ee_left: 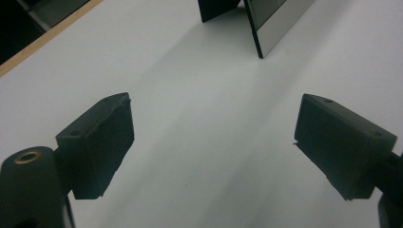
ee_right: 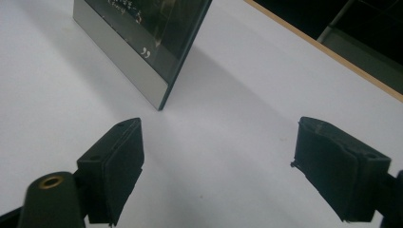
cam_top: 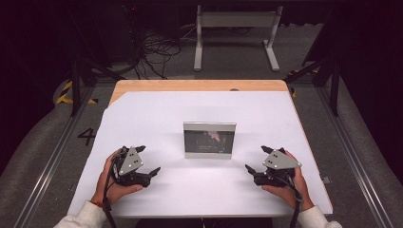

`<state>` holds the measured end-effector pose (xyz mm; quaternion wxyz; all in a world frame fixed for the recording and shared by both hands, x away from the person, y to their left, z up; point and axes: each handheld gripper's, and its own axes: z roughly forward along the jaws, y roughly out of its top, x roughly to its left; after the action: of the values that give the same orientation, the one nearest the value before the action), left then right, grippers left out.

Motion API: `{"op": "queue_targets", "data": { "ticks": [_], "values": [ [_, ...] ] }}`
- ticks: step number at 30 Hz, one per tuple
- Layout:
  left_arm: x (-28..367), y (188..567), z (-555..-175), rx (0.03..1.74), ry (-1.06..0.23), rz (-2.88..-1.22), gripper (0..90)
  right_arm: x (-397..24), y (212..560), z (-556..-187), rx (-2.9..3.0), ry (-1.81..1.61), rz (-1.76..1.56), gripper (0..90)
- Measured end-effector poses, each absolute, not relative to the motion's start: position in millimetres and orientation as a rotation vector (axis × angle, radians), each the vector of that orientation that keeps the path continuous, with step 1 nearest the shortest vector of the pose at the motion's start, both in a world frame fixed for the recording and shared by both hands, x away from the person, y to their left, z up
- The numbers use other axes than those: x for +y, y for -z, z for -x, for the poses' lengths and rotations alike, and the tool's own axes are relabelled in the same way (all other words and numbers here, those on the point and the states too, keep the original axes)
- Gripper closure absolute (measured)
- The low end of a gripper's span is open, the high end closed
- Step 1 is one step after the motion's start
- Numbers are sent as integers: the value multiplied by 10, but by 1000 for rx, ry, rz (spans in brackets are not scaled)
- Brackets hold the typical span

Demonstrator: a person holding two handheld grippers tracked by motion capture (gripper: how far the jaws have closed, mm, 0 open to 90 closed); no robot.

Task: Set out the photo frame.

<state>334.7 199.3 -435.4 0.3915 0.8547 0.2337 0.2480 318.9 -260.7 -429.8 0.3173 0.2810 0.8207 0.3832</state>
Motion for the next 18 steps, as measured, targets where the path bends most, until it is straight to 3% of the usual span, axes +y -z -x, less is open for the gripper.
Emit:
{"op": "queue_targets", "data": {
  "ticks": [18],
  "values": [
    [2408, 4436, -3230, 683, -634, -2144, 133, -2871, 4354, -3087, 2129, -983, -791, 162]
  ]
}}
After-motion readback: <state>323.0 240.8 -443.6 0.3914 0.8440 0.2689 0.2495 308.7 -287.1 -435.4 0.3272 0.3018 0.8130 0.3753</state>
